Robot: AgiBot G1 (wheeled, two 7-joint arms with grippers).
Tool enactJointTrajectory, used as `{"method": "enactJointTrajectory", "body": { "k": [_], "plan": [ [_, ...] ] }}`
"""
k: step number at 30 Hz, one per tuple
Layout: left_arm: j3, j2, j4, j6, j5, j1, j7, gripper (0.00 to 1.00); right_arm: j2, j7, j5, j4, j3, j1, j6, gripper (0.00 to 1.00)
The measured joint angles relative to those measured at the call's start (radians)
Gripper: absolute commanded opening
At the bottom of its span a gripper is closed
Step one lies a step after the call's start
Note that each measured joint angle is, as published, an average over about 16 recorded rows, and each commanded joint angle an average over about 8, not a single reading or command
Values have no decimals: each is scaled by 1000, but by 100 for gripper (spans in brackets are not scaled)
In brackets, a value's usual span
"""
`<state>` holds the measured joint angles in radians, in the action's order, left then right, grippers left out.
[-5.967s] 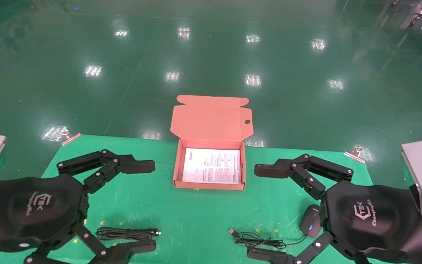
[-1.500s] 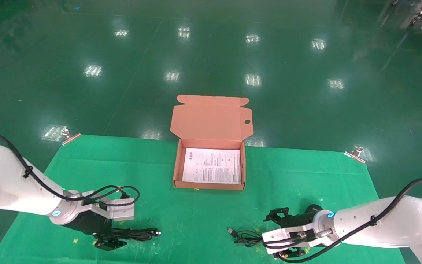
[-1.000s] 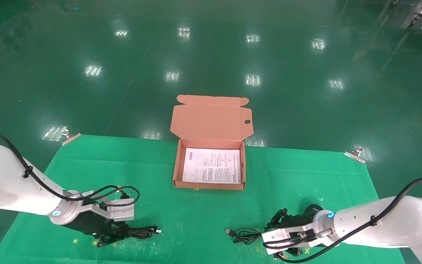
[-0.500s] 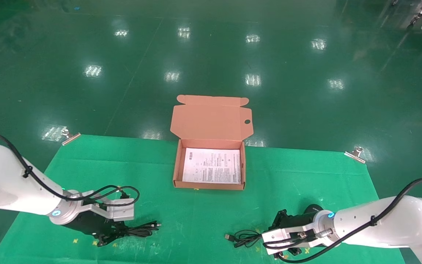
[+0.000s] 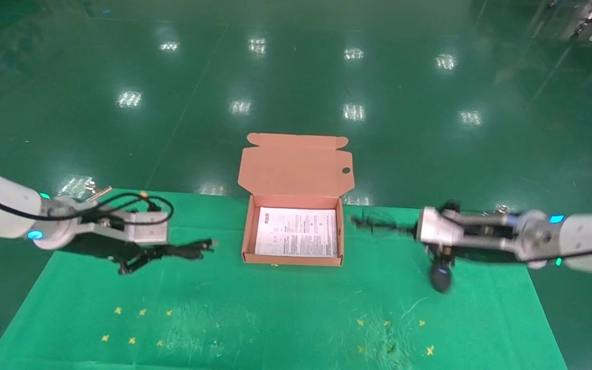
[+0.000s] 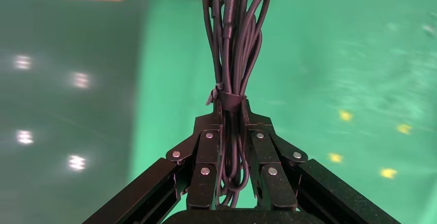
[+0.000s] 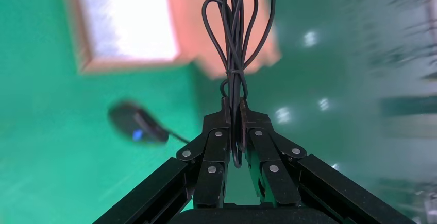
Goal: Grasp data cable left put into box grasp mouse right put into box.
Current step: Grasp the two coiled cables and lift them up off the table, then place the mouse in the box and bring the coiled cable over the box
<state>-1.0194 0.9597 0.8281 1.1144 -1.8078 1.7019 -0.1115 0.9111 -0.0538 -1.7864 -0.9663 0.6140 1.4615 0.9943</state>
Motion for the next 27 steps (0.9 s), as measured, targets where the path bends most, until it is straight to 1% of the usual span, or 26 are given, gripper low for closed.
{"method": "enactJointTrajectory", "body": {
  "k": [5, 10, 19, 27],
  "plan": [
    [10, -18, 114, -46, -40, 24, -72, 0, 38, 8, 29, -5, -30, 73, -26, 0],
    [19, -9, 165, -89, -73, 47, -113, 0, 105, -14, 53, 31, -44, 139, -47, 0],
    [31, 34, 152, -153, -109, 87, -119, 0, 224, -83, 82, 135, -50, 217, -81, 0],
    [40, 73, 103, -197, -124, 119, -106, 0, 293, -142, 109, 199, -57, 251, -99, 0]
  ]
}}
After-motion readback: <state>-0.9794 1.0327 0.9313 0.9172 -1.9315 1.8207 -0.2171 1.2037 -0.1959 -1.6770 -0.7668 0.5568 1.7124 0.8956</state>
